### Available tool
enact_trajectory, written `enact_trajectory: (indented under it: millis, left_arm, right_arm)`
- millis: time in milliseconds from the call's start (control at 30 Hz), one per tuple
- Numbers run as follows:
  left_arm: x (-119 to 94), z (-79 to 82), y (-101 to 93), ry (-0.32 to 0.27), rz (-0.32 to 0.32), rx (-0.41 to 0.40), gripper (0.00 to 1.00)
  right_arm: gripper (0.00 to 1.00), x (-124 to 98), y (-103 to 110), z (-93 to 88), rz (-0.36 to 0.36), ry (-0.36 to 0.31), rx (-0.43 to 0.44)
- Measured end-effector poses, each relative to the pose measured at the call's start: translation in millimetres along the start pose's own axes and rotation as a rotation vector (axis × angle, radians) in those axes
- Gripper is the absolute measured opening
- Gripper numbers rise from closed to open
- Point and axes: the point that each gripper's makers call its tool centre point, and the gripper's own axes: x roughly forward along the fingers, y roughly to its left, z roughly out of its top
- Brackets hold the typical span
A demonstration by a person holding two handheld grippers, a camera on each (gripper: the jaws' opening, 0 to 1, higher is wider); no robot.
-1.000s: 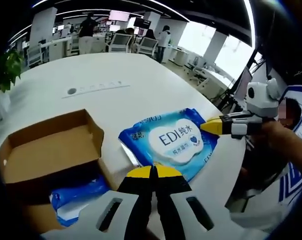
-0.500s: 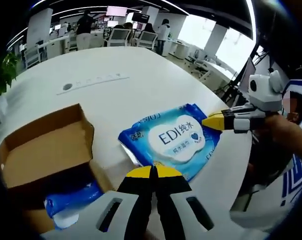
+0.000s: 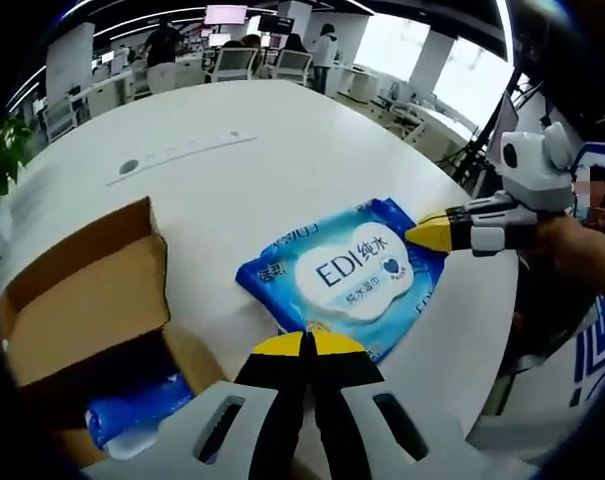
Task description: Operate the shoe box by opening the lid, removing the specified soft item, and placing it in the target area until the item is outside and the box remains undamaged.
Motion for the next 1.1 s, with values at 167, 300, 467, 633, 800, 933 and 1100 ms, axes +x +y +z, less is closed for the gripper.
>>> enact_trajectory:
  millis: [167,300,467,633,800,933,1100]
  left_arm:
    - [6.2,-1.6,-2.1,0.009,0.005,0.023,0.0]
    - [11.2,-4.5,-5.3,0.022,0.009,0.029,0.0]
    - [13.2,-5.6,-4.9,0.019,0.018,0.055,0.0]
    - [14.2,-7.2,-5.1,0.019,0.027,0.081,0.0]
    - [14.5,-10.4,-5.0,0.027,0.048,0.123,0.0]
    - [12.9,-10.9,-4.4,0.033,0.055,0.12,0.02]
    - [7.5,-11.0,-4.2,0.033,0.059,0.129,0.05]
  right_arm:
    - [0.0,3.9,-5.2,-2.6,-0.013,0.004,-0.003]
    - [0.0,5.7,-9.1,-9.0,-0.018,0.015,0.001]
    - [0.0,6.5,-9.5,-9.7,-0.02,0.009,0.004]
    - [0.0,9.0,-10.5,-12.2,-0.019,0.018,0.005]
    - [0.0,8.6,-12.0,-14.2,-0.028,0.018,0.005]
    - [0.0,7.6,-14.4,-15.4,-0.042,0.023,0.004]
    - [0.07,5.5,-13.5,-17.0,-0.052,0.028,-0.01]
